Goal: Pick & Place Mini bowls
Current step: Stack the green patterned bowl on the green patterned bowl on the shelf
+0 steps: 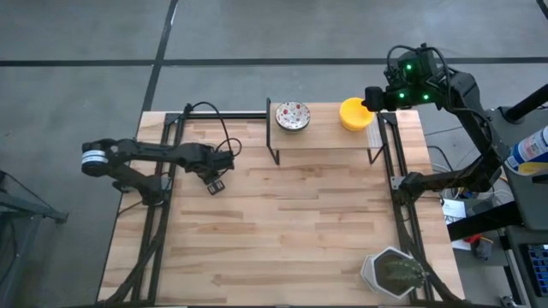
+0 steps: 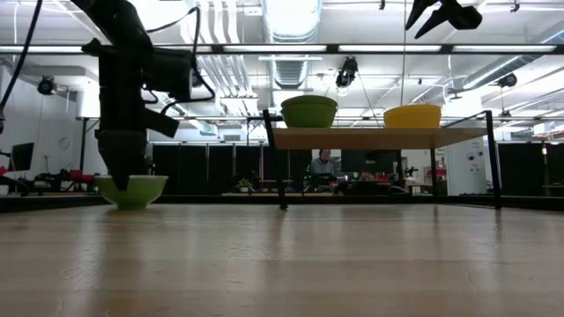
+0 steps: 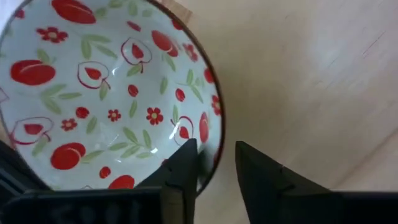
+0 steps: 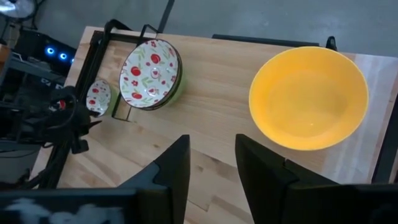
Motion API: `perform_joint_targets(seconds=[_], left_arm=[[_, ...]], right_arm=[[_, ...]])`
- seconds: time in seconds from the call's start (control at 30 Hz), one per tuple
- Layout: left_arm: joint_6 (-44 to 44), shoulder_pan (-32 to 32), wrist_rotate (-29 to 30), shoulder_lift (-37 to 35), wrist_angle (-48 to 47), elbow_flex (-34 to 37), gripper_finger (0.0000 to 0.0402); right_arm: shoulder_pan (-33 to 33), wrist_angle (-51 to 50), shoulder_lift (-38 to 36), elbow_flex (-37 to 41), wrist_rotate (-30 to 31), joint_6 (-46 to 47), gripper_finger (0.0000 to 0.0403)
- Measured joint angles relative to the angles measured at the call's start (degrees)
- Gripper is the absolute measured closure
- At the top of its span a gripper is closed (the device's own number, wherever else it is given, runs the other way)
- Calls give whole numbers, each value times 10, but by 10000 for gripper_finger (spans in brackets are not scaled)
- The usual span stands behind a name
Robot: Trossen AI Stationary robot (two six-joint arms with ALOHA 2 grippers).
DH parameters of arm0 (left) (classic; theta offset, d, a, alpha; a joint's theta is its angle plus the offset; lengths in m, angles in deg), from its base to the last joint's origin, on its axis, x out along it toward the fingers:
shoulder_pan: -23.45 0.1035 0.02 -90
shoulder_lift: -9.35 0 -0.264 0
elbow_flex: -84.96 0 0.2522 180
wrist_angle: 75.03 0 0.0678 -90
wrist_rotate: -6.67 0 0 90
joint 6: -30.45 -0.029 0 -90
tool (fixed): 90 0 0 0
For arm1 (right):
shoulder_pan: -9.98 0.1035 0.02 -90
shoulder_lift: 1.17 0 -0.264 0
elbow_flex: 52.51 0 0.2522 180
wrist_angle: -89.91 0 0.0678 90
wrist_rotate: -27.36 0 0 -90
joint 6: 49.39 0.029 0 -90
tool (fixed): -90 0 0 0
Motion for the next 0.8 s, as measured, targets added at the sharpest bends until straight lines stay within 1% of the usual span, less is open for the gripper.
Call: perform_joint_targets(seconds=[0.1, 0.17, 0.23, 0.27, 0.37, 0.5, 0.67, 0.8], left_arm=[[-13, 0, 0, 10, 7, 0, 331], [-21, 0, 1, 14, 10, 0, 358], [-23, -1, 13, 16, 11, -1, 385], [-25, -1, 18, 15, 13, -1, 390], [-32, 0, 17, 14, 11, -6, 392], [-32, -1, -1, 7, -2, -34, 398], [-31, -1, -43, -11, -12, -84, 400], [-31, -2, -43, -23, -47, -138, 400]], right_arm=[[0, 0, 0, 1, 0, 0, 282], [0, 0, 0, 2, 0, 0, 282], [0, 0, 0, 3, 0, 0, 280], [0, 0, 0, 3, 0, 0, 280], [0, 0, 0, 3, 0, 0, 280], [3, -1, 0, 5, 1, 0, 280], [4, -1, 0, 6, 0, -3, 280], [4, -2, 0, 6, 0, -3, 280]])
